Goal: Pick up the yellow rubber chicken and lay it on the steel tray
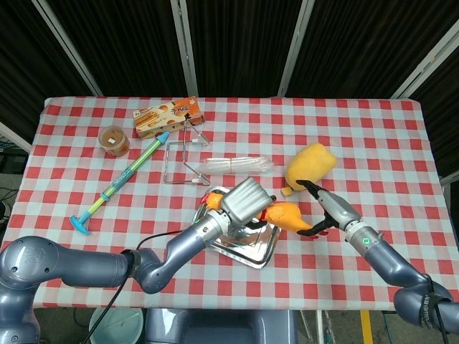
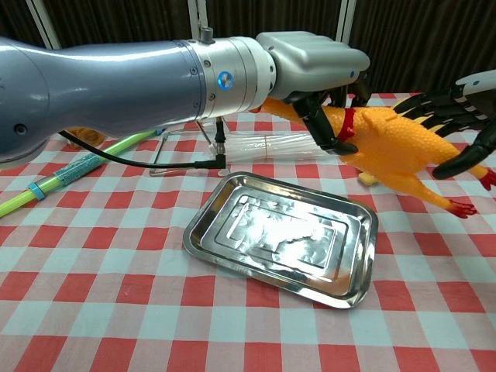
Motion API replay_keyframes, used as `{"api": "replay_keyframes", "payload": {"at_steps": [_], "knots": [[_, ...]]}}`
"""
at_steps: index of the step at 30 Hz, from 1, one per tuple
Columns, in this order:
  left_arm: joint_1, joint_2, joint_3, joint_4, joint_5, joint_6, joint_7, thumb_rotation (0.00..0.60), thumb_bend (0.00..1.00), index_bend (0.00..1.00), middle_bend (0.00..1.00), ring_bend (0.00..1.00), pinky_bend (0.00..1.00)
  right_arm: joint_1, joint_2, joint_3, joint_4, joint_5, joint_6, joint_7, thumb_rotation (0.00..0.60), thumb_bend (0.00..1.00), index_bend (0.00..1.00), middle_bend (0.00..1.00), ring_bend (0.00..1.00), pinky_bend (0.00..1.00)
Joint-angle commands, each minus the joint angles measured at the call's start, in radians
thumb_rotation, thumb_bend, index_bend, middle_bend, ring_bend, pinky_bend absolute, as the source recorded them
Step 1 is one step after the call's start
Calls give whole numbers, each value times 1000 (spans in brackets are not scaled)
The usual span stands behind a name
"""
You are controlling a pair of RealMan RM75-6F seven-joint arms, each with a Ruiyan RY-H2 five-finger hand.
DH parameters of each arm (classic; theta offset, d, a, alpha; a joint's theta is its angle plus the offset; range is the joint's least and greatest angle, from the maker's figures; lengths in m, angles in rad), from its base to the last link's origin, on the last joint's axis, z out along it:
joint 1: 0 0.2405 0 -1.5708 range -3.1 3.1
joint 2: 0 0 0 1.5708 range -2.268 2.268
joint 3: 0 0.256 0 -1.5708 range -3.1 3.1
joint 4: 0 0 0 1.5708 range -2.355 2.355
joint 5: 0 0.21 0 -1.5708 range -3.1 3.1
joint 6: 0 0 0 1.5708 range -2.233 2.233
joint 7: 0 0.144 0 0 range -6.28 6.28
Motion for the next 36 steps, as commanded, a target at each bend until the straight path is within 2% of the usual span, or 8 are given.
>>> {"api": "replay_keyframes", "payload": {"at_steps": [1,9,20,22,25,31,34,36], "knots": [[-4,-18,-1,14,-2,23,25,600,630,619,698,629,655,3,6,-6,-21,12,6,-18,600,124,0,14,0,50],[-1,-47,-5,19,-11,69,70,600,630,627,706,637,655,14,-2,-4,-35,55,43,-53,600,124,0,14,0,50],[2,-69,-15,23,-6,76,77,600,631,630,707,638,655,35,-46,-7,-40,134,104,-115,600,124,0,22,0,50],[4,-73,-16,18,-2,75,71,600,630,631,707,638,655,41,-67,-7,-22,159,114,-122,600,124,16,48,12,61],[4,-72,-17,16,-3,68,70,600,630,632,707,638,655,46,-83,-7,-15,185,131,-140,600,135,102,118,73,109],[9,-76,-21,19,8,61,53,600,630,632,707,638,655,53,-99,-13,-2,226,148,-170,600,330,231,207,169,155],[13,-77,-20,23,15,59,46,600,630,632,707,638,655,51,-111,-16,8,238,162,-181,600,451,360,310,292,237],[15,-78,-19,27,15,55,41,600,629,632,707,638,655,50,-119,-16,12,244,168,-184,600,530,469,402,394,342]]}}
